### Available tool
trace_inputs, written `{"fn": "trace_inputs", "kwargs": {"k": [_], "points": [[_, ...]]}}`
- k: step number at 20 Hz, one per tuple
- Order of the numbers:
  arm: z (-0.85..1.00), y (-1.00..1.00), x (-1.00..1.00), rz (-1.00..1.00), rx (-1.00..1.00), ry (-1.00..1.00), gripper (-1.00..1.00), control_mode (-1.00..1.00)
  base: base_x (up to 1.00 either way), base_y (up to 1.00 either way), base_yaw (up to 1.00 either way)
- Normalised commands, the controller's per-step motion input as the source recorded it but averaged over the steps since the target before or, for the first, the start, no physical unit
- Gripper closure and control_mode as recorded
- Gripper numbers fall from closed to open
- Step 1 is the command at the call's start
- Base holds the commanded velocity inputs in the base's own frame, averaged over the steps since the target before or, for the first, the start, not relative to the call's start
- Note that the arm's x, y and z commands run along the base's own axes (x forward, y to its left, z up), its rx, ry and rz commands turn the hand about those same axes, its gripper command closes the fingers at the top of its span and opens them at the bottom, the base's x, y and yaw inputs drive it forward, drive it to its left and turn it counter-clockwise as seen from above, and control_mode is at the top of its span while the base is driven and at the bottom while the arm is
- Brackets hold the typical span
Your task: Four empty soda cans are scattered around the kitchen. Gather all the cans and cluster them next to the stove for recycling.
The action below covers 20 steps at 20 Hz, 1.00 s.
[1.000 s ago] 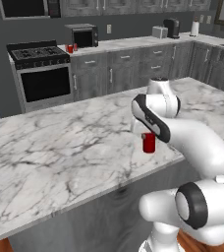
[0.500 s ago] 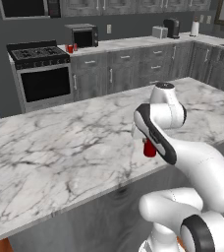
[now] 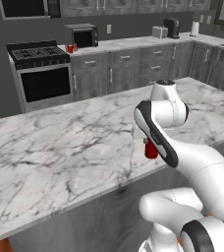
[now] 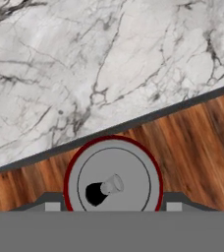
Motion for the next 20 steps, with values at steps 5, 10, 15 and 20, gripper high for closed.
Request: {"fn": "trace_inputs", "kwargs": {"k": [5, 10, 15, 20], "points": [[0.00, 0.00, 0.00, 0.00, 0.00, 0.00, 1.00, -1.00, 0.00, 0.00, 0.00], [0.00, 0.00, 0.00, 0.00, 0.00, 0.00, 1.00, -1.00, 0.00, 0.00, 0.00], [0.00, 0.00, 0.00, 0.00, 0.00, 0.00, 1.00, 1.00, -0.05, 0.00, 0.00], [0.00, 0.00, 0.00, 0.00, 0.00, 0.00, 1.00, 1.00, -0.41, 0.00, 0.00]]}}
